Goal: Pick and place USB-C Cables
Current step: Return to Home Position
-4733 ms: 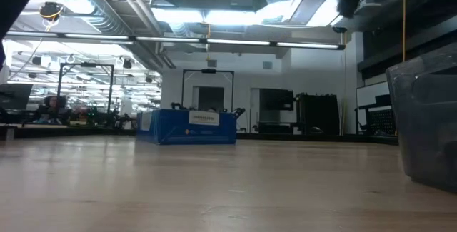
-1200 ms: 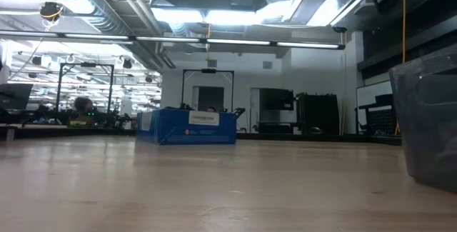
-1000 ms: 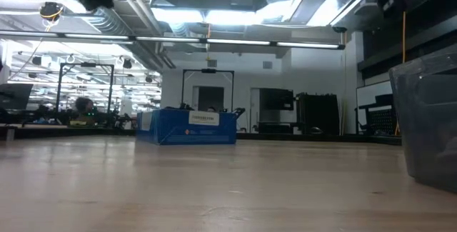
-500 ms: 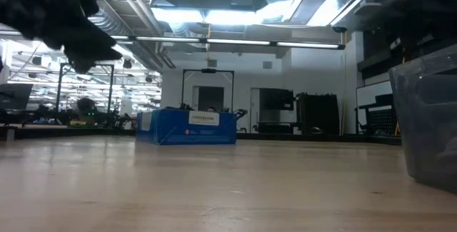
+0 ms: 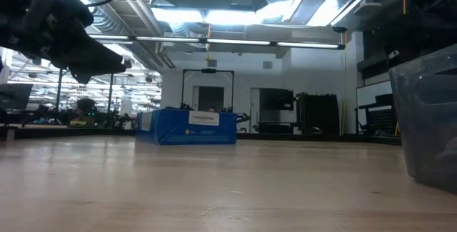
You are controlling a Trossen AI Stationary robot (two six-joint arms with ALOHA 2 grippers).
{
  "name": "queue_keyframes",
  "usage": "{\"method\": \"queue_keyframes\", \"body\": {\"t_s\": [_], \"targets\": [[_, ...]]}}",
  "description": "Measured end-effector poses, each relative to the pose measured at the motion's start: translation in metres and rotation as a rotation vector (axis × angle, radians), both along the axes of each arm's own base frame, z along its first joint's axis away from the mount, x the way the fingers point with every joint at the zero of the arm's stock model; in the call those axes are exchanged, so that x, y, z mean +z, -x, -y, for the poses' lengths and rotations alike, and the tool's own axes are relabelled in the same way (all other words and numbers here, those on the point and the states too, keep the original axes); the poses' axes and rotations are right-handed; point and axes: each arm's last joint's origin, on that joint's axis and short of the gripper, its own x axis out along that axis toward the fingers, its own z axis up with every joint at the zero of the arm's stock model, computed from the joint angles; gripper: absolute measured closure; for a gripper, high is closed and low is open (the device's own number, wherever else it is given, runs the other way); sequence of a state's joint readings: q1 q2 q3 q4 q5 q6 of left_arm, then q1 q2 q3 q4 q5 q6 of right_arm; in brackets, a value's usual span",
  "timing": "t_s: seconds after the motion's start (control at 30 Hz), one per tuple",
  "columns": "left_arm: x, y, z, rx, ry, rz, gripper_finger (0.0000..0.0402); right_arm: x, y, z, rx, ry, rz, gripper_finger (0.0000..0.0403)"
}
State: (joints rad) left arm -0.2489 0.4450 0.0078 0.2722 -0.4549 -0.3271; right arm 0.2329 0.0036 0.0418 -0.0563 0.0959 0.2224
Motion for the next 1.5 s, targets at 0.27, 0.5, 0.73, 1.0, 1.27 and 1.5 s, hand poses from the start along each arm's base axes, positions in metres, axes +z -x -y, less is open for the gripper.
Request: {"method": "queue_keyframes", "body": {"t_s": [0.27,0.5,0.73,1.0,1.27,1.5], "targets": [[-0.0001,0.0000,0.0001,-0.005,0.001,-0.001,0.0264,0.0000,0.0000,0.0001,-0.004,0.073,0.010,0.0257],[-0.0002,0.0000,0.0002,-0.007,0.001,-0.002,0.0264,0.0000,0.0000,0.0002,-0.005,0.101,0.014,0.0257],[-0.0002,0.0000,0.0002,-0.007,0.002,-0.002,0.0264,-0.0001,-0.0001,0.0002,-0.005,0.096,0.012,0.0257],[-0.0003,0.0000,0.0002,-0.007,0.002,-0.003,0.0264,-0.0030,-0.0027,0.0022,-0.026,0.088,0.067,0.0257],[-0.0003,0.0000,0.0003,-0.008,0.002,-0.003,0.0264,-0.0027,-0.0034,0.0062,-0.062,0.088,0.068,0.0257],[-0.0003,0.0000,0.0003,-0.008,0.002,-0.003,0.0264,-0.0073,-0.0070,0.0054,-0.051,0.099,0.011,0.0257]]}}
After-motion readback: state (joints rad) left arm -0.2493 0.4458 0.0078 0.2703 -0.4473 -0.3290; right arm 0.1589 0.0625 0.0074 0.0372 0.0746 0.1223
